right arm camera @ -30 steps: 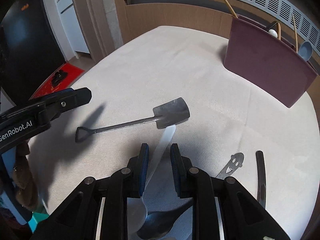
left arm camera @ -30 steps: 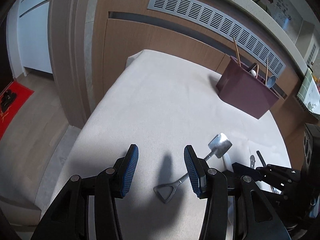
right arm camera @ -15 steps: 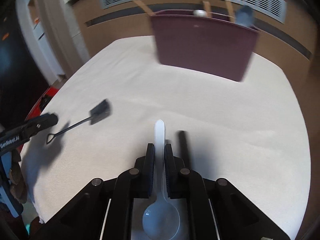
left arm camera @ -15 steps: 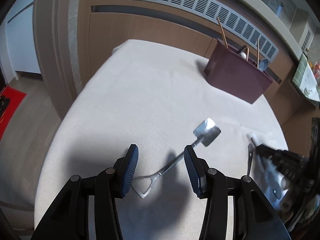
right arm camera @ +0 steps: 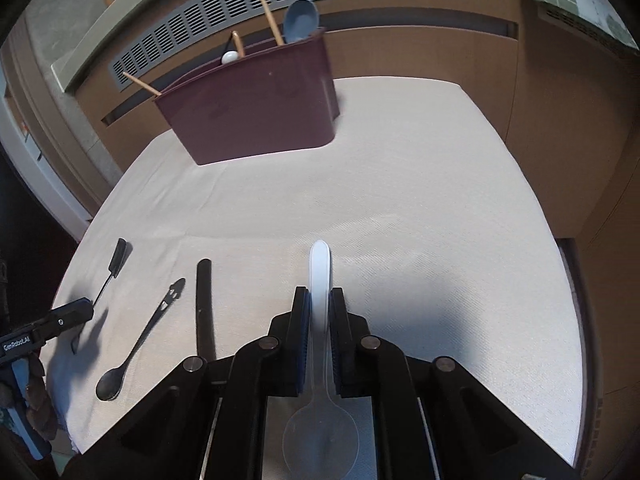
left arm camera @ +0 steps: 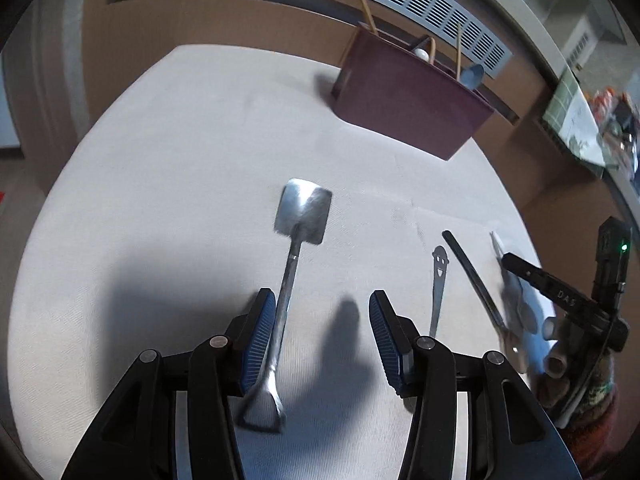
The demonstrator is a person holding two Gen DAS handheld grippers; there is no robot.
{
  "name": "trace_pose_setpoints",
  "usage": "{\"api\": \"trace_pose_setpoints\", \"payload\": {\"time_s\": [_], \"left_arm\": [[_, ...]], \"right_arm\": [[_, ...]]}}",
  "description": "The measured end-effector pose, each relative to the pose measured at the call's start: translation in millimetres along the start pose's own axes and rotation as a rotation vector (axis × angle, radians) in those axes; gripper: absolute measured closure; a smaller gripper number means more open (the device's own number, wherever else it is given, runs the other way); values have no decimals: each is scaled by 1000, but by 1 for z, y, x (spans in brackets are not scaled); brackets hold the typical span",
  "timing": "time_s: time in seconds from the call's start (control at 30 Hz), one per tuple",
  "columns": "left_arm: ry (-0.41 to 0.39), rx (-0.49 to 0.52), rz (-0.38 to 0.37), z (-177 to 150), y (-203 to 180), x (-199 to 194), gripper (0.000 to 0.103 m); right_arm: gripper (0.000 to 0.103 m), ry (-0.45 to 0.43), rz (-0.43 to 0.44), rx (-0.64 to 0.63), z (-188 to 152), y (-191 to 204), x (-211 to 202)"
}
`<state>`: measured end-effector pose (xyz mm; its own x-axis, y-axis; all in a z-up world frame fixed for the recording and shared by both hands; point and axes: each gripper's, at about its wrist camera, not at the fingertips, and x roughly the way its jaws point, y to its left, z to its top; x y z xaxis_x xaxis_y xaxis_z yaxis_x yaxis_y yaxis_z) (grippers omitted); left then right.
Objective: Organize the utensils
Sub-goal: 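Grasp the metal spatula handle with the left tool while the right tool holds the white spoon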
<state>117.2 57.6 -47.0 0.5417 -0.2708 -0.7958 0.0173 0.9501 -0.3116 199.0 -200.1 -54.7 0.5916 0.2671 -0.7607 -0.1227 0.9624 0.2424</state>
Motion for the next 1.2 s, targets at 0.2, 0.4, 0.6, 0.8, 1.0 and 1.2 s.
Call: {"api": "trace_pose_setpoints", "payload": {"time_s": [0.2,0.4,0.6,0.8,1.0,1.2], "left_arm": [[-32,94,116,16,-15,20,53],[-31,180,196,35,-27,41,54],[-19,196,165,50,-21,52,54],[43,225,133,56,-19,54,53],[9,228,138,49,-21,52,53],[8,227,123,48,-18,48,53]], "right_arm": [[91,-2,46,0,-1,1,1],[91,0,44,-4,0,1,3],[90,-12,5,-56,-1,6,-2],[84,25,-45,-146,0,11,-3],[84,54,-74,-200,4,21,6],[86,51,-116,-226,14,29,16]]}}
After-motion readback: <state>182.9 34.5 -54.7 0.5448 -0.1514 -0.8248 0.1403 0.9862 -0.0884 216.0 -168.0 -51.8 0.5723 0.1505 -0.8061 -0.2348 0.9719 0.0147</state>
